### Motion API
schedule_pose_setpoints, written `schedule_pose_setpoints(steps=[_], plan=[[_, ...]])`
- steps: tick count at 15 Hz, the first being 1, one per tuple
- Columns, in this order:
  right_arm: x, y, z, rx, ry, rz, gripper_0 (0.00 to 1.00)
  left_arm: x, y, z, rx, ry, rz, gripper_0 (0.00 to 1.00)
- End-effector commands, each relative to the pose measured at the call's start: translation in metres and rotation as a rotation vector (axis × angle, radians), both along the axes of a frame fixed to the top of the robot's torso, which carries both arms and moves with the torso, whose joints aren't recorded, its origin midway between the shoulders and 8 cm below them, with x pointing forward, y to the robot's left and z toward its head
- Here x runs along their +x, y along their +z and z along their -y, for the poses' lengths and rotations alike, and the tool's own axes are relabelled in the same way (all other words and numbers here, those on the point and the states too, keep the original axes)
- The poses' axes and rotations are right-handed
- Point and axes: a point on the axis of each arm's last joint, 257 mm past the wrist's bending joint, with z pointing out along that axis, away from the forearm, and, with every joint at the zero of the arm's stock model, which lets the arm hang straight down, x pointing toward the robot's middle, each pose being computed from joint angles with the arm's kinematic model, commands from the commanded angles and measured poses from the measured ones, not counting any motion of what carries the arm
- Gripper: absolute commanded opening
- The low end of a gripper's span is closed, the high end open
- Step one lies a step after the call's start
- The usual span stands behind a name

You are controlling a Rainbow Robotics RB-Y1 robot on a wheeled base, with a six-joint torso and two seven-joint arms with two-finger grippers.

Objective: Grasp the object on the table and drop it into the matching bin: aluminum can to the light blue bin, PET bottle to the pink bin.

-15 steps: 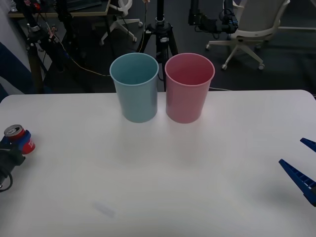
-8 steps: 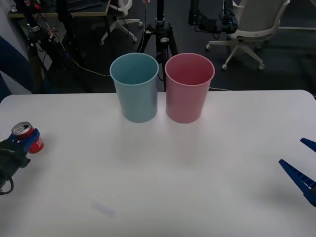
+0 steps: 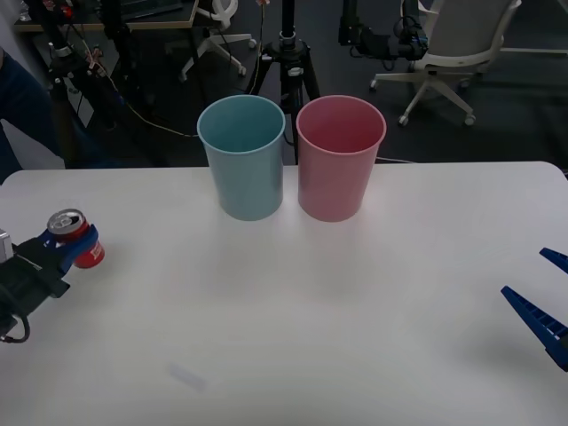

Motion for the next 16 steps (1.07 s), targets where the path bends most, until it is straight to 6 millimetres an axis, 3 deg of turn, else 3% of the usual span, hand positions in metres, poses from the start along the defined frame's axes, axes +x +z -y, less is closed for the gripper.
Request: schedule_pose_setpoints(steps=[1, 3, 11, 16], plan=[[0.000, 0.000, 0.000, 0.000, 0.000, 0.000, 1.00, -0.006, 0.005, 0.003, -0.007, -0.036, 0.003, 0.00], [0.000, 0.000, 0.000, 0.000, 0.000, 0.000, 1.00, -0.010, 0.014, 0.007, 0.001, -0.067, 0.019, 0.00], [0.000, 0.000, 0.000, 0.000, 0.000, 0.000, 1.00, -0.017, 0.085, 0.043, 0.055, -0.218, 0.087, 0.00], [0.000, 0.000, 0.000, 0.000, 0.000, 0.000, 1.00, -0.020, 0.140, 0.069, 0.087, -0.320, 0.106, 0.00]])
